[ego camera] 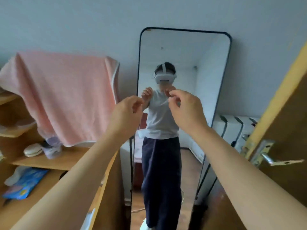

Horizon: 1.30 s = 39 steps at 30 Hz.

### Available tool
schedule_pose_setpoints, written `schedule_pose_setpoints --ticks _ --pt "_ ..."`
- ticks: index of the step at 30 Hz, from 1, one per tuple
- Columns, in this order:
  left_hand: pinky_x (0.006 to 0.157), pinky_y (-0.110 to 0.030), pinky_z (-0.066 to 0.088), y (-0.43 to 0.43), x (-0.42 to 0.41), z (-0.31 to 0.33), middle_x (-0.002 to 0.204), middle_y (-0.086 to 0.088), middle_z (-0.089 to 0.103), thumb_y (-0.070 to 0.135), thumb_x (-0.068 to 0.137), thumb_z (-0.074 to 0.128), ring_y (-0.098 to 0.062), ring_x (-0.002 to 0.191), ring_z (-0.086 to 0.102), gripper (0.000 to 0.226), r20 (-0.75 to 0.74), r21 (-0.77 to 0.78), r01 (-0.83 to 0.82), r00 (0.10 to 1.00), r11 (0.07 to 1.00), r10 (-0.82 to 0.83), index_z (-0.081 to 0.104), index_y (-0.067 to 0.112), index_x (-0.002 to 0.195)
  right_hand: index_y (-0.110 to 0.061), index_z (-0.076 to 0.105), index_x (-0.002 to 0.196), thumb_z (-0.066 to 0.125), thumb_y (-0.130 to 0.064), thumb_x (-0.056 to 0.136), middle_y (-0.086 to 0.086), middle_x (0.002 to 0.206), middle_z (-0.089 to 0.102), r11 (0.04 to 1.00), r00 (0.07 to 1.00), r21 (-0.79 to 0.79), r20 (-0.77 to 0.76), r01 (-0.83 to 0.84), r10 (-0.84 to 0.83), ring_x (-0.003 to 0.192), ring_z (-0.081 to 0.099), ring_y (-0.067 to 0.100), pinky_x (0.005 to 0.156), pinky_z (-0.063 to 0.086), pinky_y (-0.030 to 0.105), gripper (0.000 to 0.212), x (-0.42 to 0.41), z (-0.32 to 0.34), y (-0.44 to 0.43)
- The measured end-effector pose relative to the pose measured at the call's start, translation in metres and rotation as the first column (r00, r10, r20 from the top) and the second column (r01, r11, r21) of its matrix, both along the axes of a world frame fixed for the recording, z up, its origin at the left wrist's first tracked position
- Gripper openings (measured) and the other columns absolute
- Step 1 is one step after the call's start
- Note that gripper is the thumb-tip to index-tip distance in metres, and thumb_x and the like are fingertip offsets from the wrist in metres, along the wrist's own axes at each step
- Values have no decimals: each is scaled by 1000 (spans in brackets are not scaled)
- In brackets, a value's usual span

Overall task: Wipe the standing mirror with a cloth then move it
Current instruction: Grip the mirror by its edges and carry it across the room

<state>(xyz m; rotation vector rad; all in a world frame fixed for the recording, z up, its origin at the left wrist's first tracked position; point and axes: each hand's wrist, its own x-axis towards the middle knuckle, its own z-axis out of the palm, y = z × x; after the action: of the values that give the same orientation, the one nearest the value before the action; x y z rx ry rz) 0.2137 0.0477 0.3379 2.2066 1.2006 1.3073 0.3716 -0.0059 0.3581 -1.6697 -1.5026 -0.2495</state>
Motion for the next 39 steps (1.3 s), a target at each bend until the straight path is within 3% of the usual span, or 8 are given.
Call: schedule_pose_setpoints --ticks 3,7,11,18,21,24,32,39 --pt "51 -9 43 7 35 15 104 -1 64 13 92 50 -18 81 63 25 25 -46 69 997 997 -68 62 16 113 -9 59 121 47 -17 95 8 106 66 990 990 19 -25 139 -138 101 59 24 86 45 31 30 44 18 -19" --pt "74 -27 47 11 74 35 106 -3 63 15 92 51 -18 92 58 25 53 -37 125 991 992 -123 59 14 116 -10 51 131 45 -18 97 8 110 65 970 970 -4 -11 244 -244 105 57 25 81 39 26 36 87 30 -31" --pt "73 -46 53 19 96 39 98 -10 63 14 91 50 -27 90 60 18 57 -55 116 992 992 -113 59 8 106 -11 47 136 43 -19 98 9 113 64 959 959 -18 22 281 -281 104 58 27 84 42 31 39 109 31 -31" --pt "77 -22 35 52 114 35 120 -6 54 15 93 50 -12 90 49 26 92 -18 73 993 997 -71 55 10 119 -10 50 131 44 -18 98 7 106 64 968 968 3 -21 250 -250 98 57 23 77 40 28 35 133 28 -8" --pt "84 -23 35 69 120 36 130 -7 48 18 94 50 -14 103 48 35 91 -21 32 995 999 -30 49 12 129 -8 53 125 44 -16 97 6 109 62 965 965 24 -17 262 -262 89 49 14 71 31 21 31 145 26 7" --pt "97 -31 33 87 125 35 141 -9 38 17 93 48 -24 126 38 42 88 -18 -14 996 1000 16 42 11 135 -8 53 124 45 -15 96 7 119 59 963 963 39 -32 268 -267 99 49 18 70 26 15 30 159 24 23" --pt "109 -48 24 139 135 23 154 -7 12 27 93 49 -29 138 17 55 -6 -98 -197 980 975 198 30 18 144 -12 50 133 51 -14 93 16 131 47 946 951 97 -35 310 -308 115 42 35 98 33 38 41 201 9 74" --pt "108 -49 23 169 138 16 155 -6 7 28 93 46 -33 135 24 61 75 -107 -222 970 969 231 15 27 146 -25 20 150 39 -25 99 14 150 25 957 946 91 -205 275 -252 133 31 30 106 30 35 54 222 0 106"
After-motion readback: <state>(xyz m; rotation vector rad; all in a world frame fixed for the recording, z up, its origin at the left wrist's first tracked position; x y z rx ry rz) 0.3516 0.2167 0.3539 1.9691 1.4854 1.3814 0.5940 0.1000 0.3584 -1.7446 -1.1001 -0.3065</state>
